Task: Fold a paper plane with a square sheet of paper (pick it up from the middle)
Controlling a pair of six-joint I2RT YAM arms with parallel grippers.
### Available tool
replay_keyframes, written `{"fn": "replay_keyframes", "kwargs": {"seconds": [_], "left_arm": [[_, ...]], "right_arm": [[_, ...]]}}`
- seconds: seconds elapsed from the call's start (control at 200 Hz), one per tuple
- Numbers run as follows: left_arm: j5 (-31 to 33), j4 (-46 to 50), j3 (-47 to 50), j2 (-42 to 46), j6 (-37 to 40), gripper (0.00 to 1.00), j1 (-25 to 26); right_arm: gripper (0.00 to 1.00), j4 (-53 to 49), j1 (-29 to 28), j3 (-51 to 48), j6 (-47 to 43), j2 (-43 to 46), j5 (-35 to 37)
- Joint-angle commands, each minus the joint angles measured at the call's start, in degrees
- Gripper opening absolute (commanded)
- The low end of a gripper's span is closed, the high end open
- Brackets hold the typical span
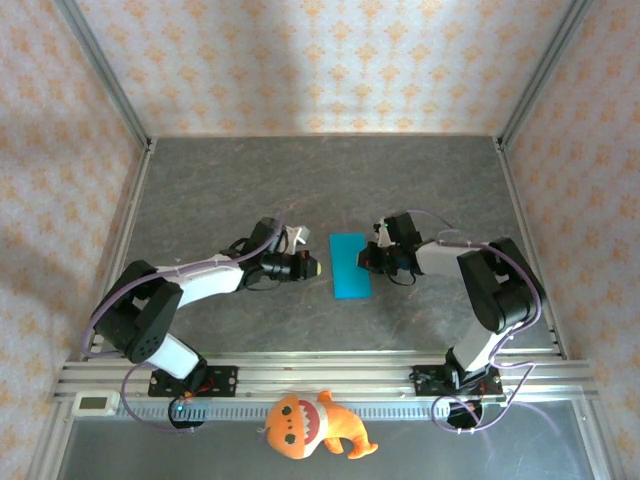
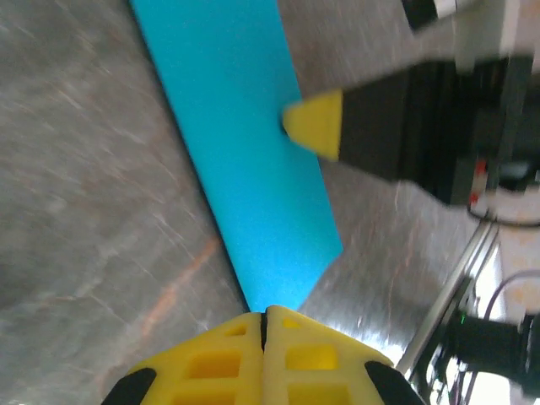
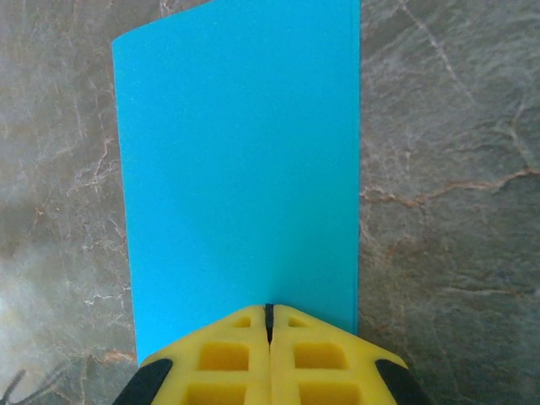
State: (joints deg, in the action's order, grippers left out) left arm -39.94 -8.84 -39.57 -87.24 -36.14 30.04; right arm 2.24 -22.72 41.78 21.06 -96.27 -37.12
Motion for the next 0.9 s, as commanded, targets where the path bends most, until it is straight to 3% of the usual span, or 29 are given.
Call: {"fn": "replay_keyframes", "kwargs": {"seconds": [0.0, 0.085, 0.185, 0.44, 0.896], "left_arm": [[2.2, -7.1, -0.4, -0.4, -6.6, 0.00, -0.1], [2.0, -8.0, -2.8, -2.6, -7.8, 0.00, -0.1], [2.6, -9.0, -6.1, -5.4, -9.3, 0.01, 0.0], [3.3, -9.3, -15.5, -15.4, -11.4, 0.01, -0.2], [2.1, -3.6, -27.8, -28.9, -8.9, 0.01, -0.2]], "right_arm": [[0.00, -8.3, -0.2, -0.5, -1.6, -0.8, 2.0], [0.00, -3.1, -0.3, -1.5, 1.7, 2.5, -3.5], [0.12, 3.9, -0.3, -3.4, 6.7, 6.9, -7.9], [0.28, -2.6, 1.6, -6.9, 9.1, 17.1, 0.9], [0.36, -5.6, 1.7, -12.2, 10.1, 19.6, -2.2]]}}
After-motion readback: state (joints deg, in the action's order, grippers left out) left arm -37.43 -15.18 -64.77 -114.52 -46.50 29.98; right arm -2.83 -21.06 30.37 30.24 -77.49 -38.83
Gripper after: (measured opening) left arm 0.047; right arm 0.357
